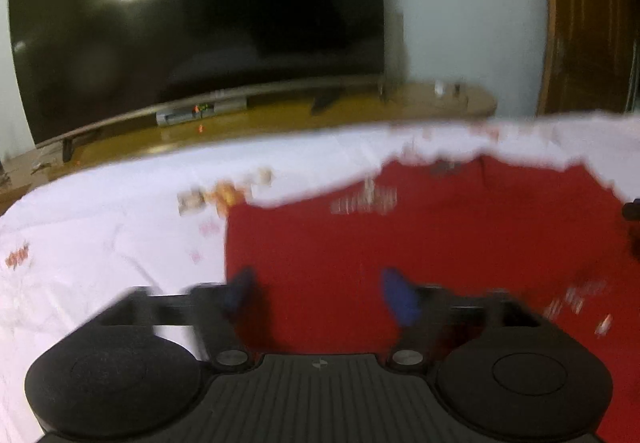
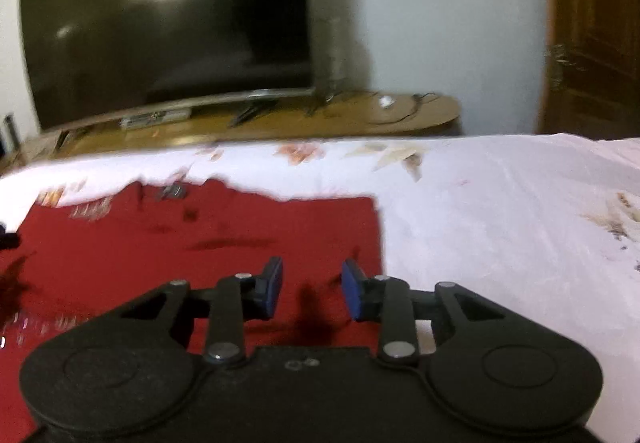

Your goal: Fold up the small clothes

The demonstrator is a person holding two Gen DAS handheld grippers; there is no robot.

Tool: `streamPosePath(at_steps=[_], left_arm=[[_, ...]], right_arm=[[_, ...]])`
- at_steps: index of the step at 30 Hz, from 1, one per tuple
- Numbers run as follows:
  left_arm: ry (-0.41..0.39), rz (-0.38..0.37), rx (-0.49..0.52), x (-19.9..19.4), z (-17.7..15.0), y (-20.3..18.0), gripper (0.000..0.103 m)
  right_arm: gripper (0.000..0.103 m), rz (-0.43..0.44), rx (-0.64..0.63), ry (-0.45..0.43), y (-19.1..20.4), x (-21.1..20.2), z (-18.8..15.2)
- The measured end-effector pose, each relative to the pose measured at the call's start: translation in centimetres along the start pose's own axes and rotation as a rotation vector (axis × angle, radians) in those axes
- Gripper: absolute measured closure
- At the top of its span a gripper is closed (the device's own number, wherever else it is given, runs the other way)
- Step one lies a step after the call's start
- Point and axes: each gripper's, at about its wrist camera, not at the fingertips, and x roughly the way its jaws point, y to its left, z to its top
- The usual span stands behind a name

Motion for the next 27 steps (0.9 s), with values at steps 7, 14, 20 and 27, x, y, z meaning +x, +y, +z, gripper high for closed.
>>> streamPosePath(at_steps=[7, 14, 20, 27], left_arm=[[0.043, 0.070, -0.029, 0.6, -0.3, -0.6, 0.016], [0.045, 0.141, -0.034, -1.7, -0.7, -2.1, 0.016], [0.046, 0.178, -0.025, -3.5, -0.8, -2.9, 0.016], [0.024, 0.165, -0.023, -7.8, -2.0, -3.4, 0.016]], right_arm=[[0.063, -0.032, -0.046, 0.065, 0.3, 2.0, -1.0], [0.057, -0.011, -0.056, 0.068, -0.1, 2.1, -1.0], [0.055, 0.003, -0.060, 0.065, -0.2, 1.8, -1.1], [0.054, 0.081, 0.008, 0.009, -2.3, -3.2, -1.5]])
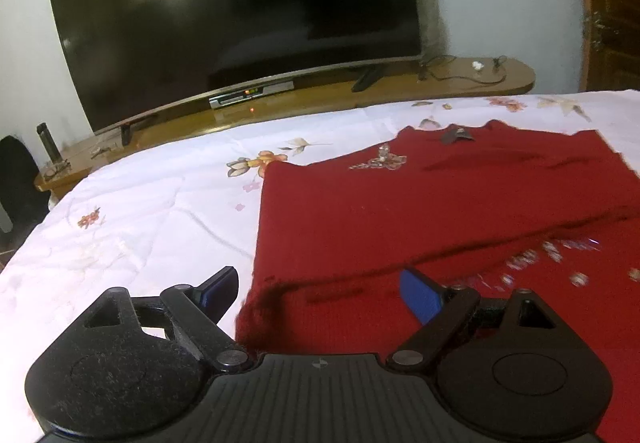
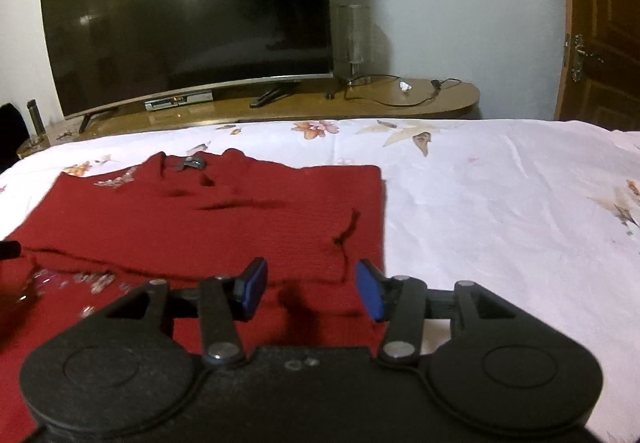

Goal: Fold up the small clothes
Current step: 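Grasp the sweater hem with both tools and lift it toward the collar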

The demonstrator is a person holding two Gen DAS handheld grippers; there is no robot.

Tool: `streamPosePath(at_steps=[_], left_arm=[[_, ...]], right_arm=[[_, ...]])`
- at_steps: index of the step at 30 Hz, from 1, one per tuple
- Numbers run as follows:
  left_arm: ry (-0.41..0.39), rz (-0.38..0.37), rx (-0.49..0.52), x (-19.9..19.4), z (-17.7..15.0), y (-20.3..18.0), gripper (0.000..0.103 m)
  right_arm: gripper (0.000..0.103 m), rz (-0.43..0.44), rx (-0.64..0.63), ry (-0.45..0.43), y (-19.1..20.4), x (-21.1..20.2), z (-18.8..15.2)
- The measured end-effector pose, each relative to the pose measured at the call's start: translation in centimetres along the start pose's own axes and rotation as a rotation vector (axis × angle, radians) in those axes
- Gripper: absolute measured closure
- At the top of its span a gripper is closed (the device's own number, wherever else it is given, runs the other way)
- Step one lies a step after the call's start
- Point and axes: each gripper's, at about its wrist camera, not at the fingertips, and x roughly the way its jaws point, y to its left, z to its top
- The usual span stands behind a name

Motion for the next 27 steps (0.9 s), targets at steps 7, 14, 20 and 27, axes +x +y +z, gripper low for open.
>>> streamPosePath(at_steps=[7, 14, 20, 27], left_arm=[[0.037, -0.071, -0.089, -7.9, -7.2, 4.3, 0.016], [0.126, -0.301, -0.324, -15.0, -15.0, 9.0, 0.040], [0.239, -0.564, -0.537, -15.4, -19.6, 9.5, 0.052], [0.236, -0.697, -0.693, -12.4, -20.7, 9.4, 0.052]], right_arm=[[0.053, 0.047, 0.089, 0.065, -3.3, -9.1, -4.8], [0.053, 0.075, 0.234, 0.132, -3.2, -17.9, -11.5], [0.052, 0.193, 0.511, 0.198, -2.8, -20.7, -15.8], [0.055, 0.295, 0.623, 0.225, -1.7, -20.5, -17.3]])
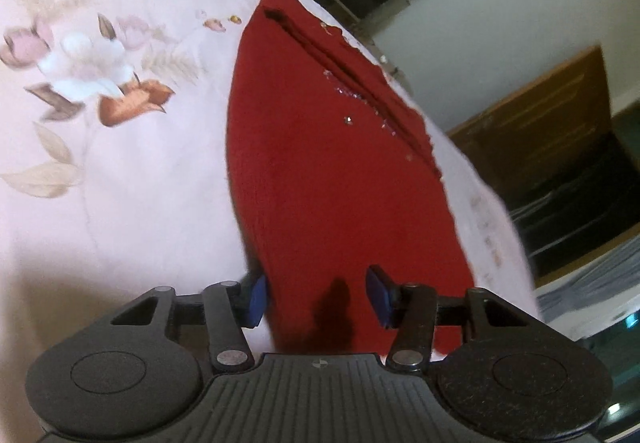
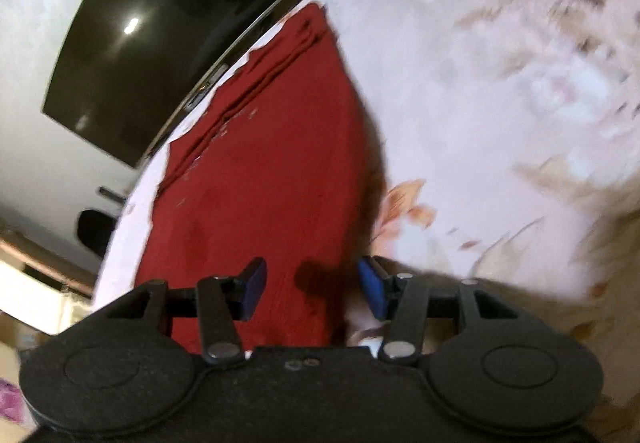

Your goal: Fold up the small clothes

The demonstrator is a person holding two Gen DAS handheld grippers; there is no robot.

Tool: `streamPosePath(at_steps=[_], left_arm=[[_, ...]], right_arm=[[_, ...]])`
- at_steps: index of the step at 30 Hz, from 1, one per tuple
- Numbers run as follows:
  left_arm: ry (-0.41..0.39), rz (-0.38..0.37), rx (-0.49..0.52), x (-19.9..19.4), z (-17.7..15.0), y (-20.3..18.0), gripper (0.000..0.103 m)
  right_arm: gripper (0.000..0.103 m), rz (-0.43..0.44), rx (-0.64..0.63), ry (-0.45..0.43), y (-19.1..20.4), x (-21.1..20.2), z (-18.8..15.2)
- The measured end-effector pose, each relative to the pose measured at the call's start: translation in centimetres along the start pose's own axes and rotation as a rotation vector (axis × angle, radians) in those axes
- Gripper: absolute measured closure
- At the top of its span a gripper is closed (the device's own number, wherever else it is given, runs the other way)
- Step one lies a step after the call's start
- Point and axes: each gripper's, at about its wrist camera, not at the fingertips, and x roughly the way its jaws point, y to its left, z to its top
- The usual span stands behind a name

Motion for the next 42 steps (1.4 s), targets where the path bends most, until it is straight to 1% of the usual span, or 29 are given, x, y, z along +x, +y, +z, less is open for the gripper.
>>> streamPosePath(at_steps=[1, 2, 3, 4, 5, 6, 8, 9, 10, 12, 13, 14, 15, 16, 17, 18, 19, 20, 22, 24, 26, 29, 33, 38, 42], left_arm=[[-0.006, -0.015, -0.018, 0.4, 0.2, 0.4, 0.053], [-0.012, -0.029, -0.036, 0.7, 0.2, 0.6, 0.059], [-0.015, -0.032, -0.050, 0.9, 0.1, 0.9, 0.064], [-0.012, -0.025, -0.054, 1.3, 0.1, 1.0, 0.078], [-0.009, -0.011, -0.054, 1.6, -0.1, 1.0, 0.099], [-0.005, 0.000, -0.051, 1.9, -0.2, 1.1, 0.100], [-0.048, -0.025, -0.028, 0.7, -0.3, 0.8, 0.100], [-0.081, -0.062, -0.008, -0.6, -0.5, 0.3, 0.100], [-0.105, -0.083, 0.009, -1.3, -0.4, 0.0, 0.100], [-0.120, -0.065, 0.026, -2.2, -0.5, 0.0, 0.100], [-0.109, -0.046, 0.027, -2.1, -0.6, 0.5, 0.100], [-0.088, -0.008, 0.037, -1.5, -0.8, 1.0, 0.100], [-0.059, 0.025, 0.036, -0.6, -1.1, 1.6, 0.100], [-0.068, 0.002, 0.011, -0.1, -1.4, 2.2, 0.100], [-0.076, -0.007, -0.011, 0.0, -1.3, 2.4, 0.100], [-0.083, -0.005, -0.016, -0.1, -1.2, 2.2, 0.100], [-0.087, -0.006, -0.012, -0.2, -1.2, 1.9, 0.100], [-0.089, -0.013, -0.012, -0.3, -1.3, 1.9, 0.100], [-0.106, -0.030, -0.018, -0.6, -1.1, 1.6, 0.100], [-0.140, -0.053, -0.020, -1.4, -0.3, 1.1, 0.100], [-0.184, -0.076, -0.005, -2.0, 1.0, 0.2, 0.100], [-0.244, -0.094, 0.017, -1.8, 4.1, -1.2, 0.100], [-0.293, -0.109, 0.057, -0.4, 9.0, -3.4, 0.100], [-0.321, -0.117, 0.114, 2.8, 15.0, -5.7, 0.100], [-0.311, -0.093, 0.147, 6.3, 19.9, -6.7, 0.100]], right_arm=[[0.055, -0.002, -0.009, -0.002, 0.2, 0.3, 0.0], [0.057, 0.006, -0.005, -0.004, 0.3, 0.7, 0.1], [0.066, 0.024, 0.009, 0.000, 0.3, 1.0, 0.2], [0.073, 0.036, 0.023, 0.010, 0.2, 1.5, 0.4], [0.088, 0.039, 0.031, 0.026, 0.1, 2.1, 0.6], [0.097, 0.031, 0.026, 0.035, 0.0, 2.5, 0.6], [0.098, 0.026, 0.008, 0.021, 0.3, 2.7, 0.7], [0.098, 0.025, -0.014, 0.001, 0.9, 2.3, 0.8], [0.098, 0.044, -0.050, -0.030, 1.7, 1.3, 1.0], [0.098, 0.086, -0.120, -0.072, 2.9, -0.7, 1.0], [0.098, 0.085, -0.159, -0.082, 3.5, -1.5, 1.1], [0.098, 0.076, -0.173, -0.081, 3.5, -1.7, 1.1], [0.098, 0.058, -0.174, -0.066, 3.1, -1.3, 1.0], [0.098, 0.026, -0.163, -0.031, 2.5, -0.3, 0.9], [0.098, -0.027, -0.145, 0.014, 1.4, 0.9, 0.6], [0.098, -0.034, -0.120, 0.029, 0.7, 1.5, 0.4], [0.098, -0.009, -0.089, 0.013, 0.4, 1.4, 0.4], [0.098, -0.009, -0.088, 0.004, 0.7, 1.2, 0.5], [0.098, 0.009, -0.119, -0.022, 1.7, 0.5, 0.7], [0.098, 0.022, -0.167, -0.054, 3.0, 0.0, 1.4], [0.098, 0.044, -0.195, -0.097, 4.5, -0.5, 2.6], [0.098, 0.059, -0.248, -0.163, 6.2, -0.9, 4.9], [0.098, 0.071, -0.298, -0.224, 8.6, 1.2, 9.3], [0.098, 0.076, -0.345, -0.258, 9.7, 4.2, 14.4], [0.098, 0.079, -0.343, -0.262, 9.4, 6.8, 17.8]])
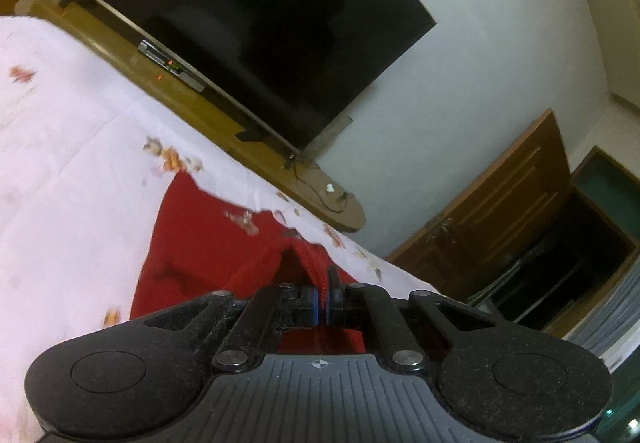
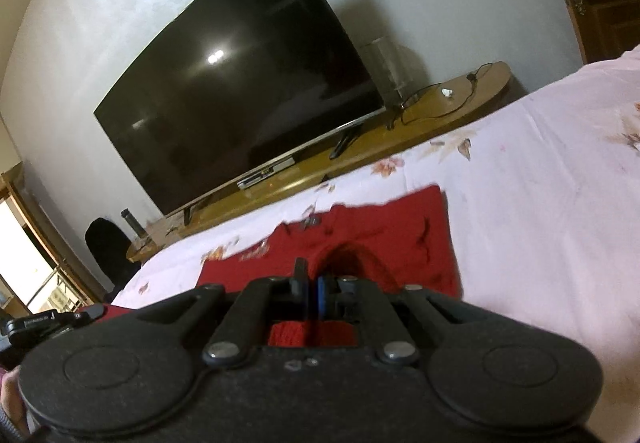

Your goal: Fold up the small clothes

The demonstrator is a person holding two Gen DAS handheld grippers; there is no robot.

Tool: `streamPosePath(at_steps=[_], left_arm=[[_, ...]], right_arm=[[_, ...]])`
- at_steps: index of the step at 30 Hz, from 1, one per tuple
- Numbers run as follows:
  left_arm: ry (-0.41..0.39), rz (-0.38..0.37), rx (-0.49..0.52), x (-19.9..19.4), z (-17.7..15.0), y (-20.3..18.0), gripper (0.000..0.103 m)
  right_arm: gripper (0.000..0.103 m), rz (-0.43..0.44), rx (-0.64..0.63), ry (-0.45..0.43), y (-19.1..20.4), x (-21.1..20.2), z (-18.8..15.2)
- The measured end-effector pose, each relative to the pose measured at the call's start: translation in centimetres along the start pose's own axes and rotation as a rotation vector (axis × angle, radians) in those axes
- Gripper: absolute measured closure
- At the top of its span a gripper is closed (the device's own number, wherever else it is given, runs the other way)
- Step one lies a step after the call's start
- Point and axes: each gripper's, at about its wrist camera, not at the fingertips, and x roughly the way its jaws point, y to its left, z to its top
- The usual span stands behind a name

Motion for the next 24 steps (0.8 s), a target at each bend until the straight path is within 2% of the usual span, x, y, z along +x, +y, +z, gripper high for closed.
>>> streamPosePath(at_steps=[6, 11, 13, 15, 16, 18, 19, 20, 22, 24], left_arm=[[0.041, 0.055, 0.025, 6.9, 3.7, 1.8, 0.100], [0.095, 0.131, 0.052, 13.1, 4.7, 4.1, 0.100], [0.119, 0.209, 0.086, 15.5, 4.4, 5.1, 0.100], [0.139, 0.247, 0.104, 16.4, 3.5, 5.7, 0.099], [0.136, 0.250, 0.109, 16.5, 3.2, 5.9, 0.090], [0.095, 0.233, 0.139, 16.1, 2.6, 5.6, 0.062], [0.062, 0.224, 0.158, 15.9, 2.4, 5.4, 0.033], [0.024, 0.230, 0.179, 15.6, 2.3, 5.0, 0.017], [-0.006, 0.223, 0.197, 15.5, 2.3, 4.8, 0.017], [0.020, 0.234, 0.211, 15.9, 2.4, 4.6, 0.017]], right_arm=[[0.098, 0.021, 0.053, 0.026, -2.9, 6.7, 3.4], [0.098, 0.016, 0.106, 0.078, -6.4, 13.1, 4.2], [0.092, 0.014, 0.135, 0.118, -7.9, 15.7, 4.0], [0.071, -0.015, 0.160, 0.139, -9.4, 17.9, 3.8], [0.068, -0.021, 0.170, 0.126, -10.0, 18.4, 3.6], [0.052, 0.005, 0.191, 0.077, -10.8, 18.2, 3.4], [0.049, 0.004, 0.191, 0.054, -10.9, 17.9, 3.3], [0.041, 0.002, 0.190, 0.031, -10.9, 17.5, 3.2], [0.041, 0.002, 0.196, 0.000, -11.2, 17.1, 3.1], [0.041, -0.003, 0.191, 0.004, -11.5, 17.2, 3.2]])
